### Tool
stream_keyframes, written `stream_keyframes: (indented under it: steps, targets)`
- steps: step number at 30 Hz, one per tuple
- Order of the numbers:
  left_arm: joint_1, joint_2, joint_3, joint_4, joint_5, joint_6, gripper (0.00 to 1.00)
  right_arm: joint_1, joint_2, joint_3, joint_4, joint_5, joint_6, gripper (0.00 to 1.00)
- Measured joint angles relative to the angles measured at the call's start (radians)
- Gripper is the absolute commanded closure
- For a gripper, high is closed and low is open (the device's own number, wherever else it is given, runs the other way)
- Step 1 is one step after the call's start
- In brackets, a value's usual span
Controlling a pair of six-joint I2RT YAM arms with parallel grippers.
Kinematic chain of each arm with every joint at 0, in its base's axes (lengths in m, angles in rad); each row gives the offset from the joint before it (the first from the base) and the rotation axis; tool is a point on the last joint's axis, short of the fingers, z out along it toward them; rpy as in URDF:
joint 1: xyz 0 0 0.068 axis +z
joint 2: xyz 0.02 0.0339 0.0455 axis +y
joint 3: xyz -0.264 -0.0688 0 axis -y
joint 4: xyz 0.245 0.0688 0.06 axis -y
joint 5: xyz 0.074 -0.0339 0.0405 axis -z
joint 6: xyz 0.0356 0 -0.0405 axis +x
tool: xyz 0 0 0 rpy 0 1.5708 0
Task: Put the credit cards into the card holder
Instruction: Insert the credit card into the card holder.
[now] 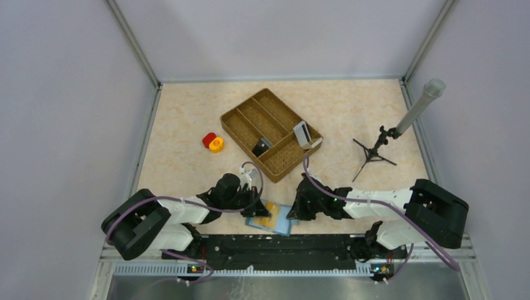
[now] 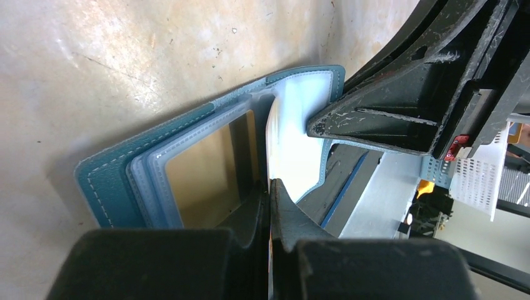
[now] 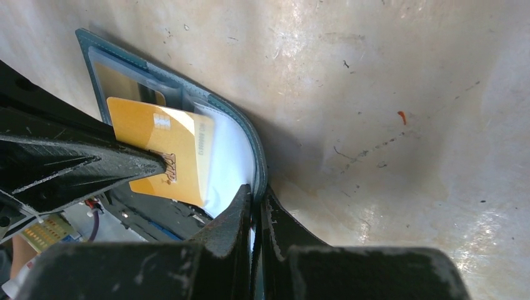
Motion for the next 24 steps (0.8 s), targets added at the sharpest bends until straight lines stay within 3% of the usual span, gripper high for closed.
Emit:
stream_keyframes:
  steps: [11, 24]
  targets:
    - [-0.006, -0.086, -0.008, -0.062, -0.056, 0.060, 1.00, 0.000, 0.016, 0.000, 0.029, -0.012, 0.000, 1.00]
    - [-0.059, -0.047, -0.018, 0.008, -0.080, 0.018, 1.00, 0.000, 0.017, 0.000, 0.033, -0.013, 0.002, 1.00]
